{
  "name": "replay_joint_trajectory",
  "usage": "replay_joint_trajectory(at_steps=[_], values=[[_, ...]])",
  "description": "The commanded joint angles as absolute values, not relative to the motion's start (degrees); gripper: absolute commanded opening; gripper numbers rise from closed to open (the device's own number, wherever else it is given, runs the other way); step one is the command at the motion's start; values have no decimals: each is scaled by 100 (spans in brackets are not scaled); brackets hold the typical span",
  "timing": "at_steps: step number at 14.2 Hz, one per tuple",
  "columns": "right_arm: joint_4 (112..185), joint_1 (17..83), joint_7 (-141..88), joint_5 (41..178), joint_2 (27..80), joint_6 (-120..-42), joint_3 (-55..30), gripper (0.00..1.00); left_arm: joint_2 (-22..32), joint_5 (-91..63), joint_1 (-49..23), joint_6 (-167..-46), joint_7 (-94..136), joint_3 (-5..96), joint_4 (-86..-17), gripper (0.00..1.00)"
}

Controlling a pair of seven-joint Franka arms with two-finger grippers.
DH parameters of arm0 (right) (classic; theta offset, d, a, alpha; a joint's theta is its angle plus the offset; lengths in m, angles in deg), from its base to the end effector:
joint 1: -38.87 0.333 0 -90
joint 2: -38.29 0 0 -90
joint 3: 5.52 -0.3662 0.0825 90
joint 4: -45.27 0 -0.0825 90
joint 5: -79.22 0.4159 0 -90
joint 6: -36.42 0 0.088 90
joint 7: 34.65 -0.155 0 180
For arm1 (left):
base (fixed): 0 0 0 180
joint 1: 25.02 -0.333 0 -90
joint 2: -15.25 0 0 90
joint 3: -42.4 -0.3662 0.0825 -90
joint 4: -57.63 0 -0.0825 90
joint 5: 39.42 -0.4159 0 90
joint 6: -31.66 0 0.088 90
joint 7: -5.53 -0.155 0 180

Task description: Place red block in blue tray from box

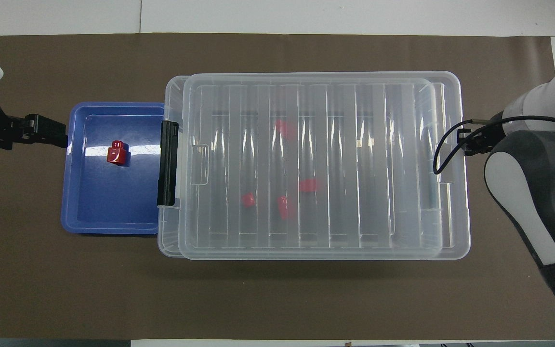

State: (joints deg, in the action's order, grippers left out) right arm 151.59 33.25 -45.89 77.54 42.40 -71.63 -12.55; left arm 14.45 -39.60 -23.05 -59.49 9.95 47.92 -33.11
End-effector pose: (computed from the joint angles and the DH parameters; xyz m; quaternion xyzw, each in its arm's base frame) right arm 0.6084 0.0101 0.4663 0.9965 -0.0809 -0.0193 0.0117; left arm 0.5876 -0.0764 0.6137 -0.9996 0.0268 0.0033 0.0012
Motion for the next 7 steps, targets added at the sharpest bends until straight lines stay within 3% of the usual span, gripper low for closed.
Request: replay_joint_trajectory(at_steps=[1, 7], values=[[15267, 3281, -4818, 7728, 4163, -7212, -1422, 0, 1596, -3863, -2362, -5939, 1028, 4776, -3457, 100], [15267, 3272, -4897, 7728, 4163, -7221, -1475, 0, 1570, -3854, -2371, -5922, 1002, 4759, -3395, 100]])
